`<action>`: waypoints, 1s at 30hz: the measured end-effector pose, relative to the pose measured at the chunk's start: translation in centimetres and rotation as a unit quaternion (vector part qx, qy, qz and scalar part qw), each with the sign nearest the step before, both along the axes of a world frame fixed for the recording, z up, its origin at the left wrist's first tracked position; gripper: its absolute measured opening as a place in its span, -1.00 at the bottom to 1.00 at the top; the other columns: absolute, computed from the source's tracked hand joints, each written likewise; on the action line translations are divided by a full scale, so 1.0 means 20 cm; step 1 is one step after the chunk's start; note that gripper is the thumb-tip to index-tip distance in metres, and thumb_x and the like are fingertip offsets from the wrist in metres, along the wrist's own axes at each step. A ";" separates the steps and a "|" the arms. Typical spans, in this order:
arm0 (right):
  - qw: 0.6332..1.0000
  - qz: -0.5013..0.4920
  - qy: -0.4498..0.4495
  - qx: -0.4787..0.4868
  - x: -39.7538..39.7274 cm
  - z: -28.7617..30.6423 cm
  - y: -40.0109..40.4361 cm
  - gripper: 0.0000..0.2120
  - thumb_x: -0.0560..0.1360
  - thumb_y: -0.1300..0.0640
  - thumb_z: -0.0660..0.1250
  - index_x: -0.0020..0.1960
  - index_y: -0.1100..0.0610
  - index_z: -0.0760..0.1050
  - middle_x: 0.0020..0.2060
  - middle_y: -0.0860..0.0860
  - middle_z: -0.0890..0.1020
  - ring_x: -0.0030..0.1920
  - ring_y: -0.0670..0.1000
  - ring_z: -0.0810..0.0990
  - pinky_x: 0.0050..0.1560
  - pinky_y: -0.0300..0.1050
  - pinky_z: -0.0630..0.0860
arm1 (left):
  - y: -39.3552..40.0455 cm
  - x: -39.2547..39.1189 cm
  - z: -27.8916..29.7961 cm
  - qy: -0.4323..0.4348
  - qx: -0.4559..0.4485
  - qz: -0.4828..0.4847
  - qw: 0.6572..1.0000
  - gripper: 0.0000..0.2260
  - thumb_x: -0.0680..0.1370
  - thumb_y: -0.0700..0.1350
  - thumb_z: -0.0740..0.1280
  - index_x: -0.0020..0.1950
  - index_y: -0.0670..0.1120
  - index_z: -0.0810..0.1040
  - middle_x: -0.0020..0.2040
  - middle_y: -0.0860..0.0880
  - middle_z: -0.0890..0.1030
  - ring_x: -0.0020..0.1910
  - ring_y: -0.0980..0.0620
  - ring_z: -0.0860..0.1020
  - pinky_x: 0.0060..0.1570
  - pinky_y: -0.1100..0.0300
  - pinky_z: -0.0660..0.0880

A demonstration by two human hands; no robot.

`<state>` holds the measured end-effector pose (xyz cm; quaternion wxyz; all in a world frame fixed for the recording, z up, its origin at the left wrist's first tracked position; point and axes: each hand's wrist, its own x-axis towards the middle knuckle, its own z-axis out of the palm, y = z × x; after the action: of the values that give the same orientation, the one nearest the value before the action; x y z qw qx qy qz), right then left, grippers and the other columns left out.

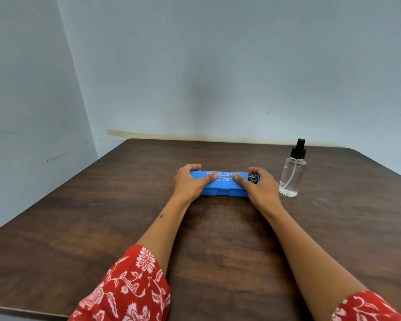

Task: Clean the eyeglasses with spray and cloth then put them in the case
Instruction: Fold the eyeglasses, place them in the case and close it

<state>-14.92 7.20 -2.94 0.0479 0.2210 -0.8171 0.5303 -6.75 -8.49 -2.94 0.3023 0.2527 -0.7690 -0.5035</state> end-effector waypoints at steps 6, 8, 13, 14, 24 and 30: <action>0.999 0.006 0.013 0.035 -0.01 0.00 0.00 -0.39 0.39 -0.11 0.45 0.31 0.19 0.42 0.23 0.12 0.50 0.23 0.08 0.46 0.22 -0.08 0.38 | 0.00 0.00 0.00 -0.031 -0.052 -0.025 0.998 -0.51 0.35 0.07 0.51 0.20 -0.09 0.51 0.20 -0.08 0.47 0.14 0.01 0.45 0.14 0.14 0.46; 0.999 0.003 0.018 0.037 -0.02 0.00 0.00 -0.37 0.39 -0.11 0.45 0.33 0.20 0.41 0.25 0.13 0.50 0.25 0.08 0.45 0.23 -0.08 0.36 | 0.00 0.01 0.00 -0.035 -0.063 -0.028 0.997 -0.52 0.37 0.08 0.49 0.20 -0.08 0.51 0.21 -0.07 0.46 0.12 0.04 0.42 0.12 0.18 0.42; 0.995 -0.028 0.094 0.008 0.02 -0.02 -0.01 -0.37 0.40 -0.06 0.46 0.35 0.19 0.37 0.25 0.10 0.50 0.26 0.06 0.44 0.21 -0.15 0.35 | 0.03 0.02 -0.01 -0.029 -0.112 -0.012 0.993 -0.57 0.42 0.09 0.43 0.22 -0.06 0.50 0.18 -0.05 0.42 0.15 0.04 0.41 0.13 0.23 0.38; 0.987 -0.053 0.151 -0.011 0.04 -0.01 0.00 -0.42 0.41 -0.04 0.45 0.32 0.19 0.40 0.22 0.09 0.51 0.24 0.06 0.45 0.17 -0.18 0.36 | 0.03 0.02 -0.01 -0.027 -0.116 -0.009 0.993 -0.57 0.43 0.09 0.43 0.22 -0.06 0.49 0.18 -0.05 0.43 0.13 0.05 0.42 0.12 0.22 0.39; 0.946 -0.299 0.062 -0.108 -0.02 0.01 0.11 -0.16 0.44 -0.04 0.38 0.52 0.21 0.00 0.50 0.18 0.08 0.47 0.18 0.14 0.43 0.16 0.11 | 0.05 0.04 0.00 -0.011 -0.084 0.009 0.996 -0.44 0.50 0.15 0.31 0.40 -0.08 0.30 0.37 -0.05 0.34 0.34 0.01 0.33 0.19 0.21 0.27; 0.960 -0.269 -0.020 -0.079 -0.03 0.02 0.11 -0.44 0.54 0.07 0.29 0.45 0.17 0.17 0.34 0.12 0.42 0.28 0.18 0.44 0.17 0.08 0.39 | 0.05 0.03 0.00 -0.023 -0.081 0.001 0.996 -0.48 0.54 0.03 0.30 0.44 -0.09 0.23 0.42 -0.07 0.32 0.37 -0.01 0.31 0.30 0.12 0.28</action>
<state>-15.51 9.50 -2.62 0.1899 -0.0214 -0.8025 0.5653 -6.11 -7.57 -2.99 0.3043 0.2392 -0.8140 -0.4331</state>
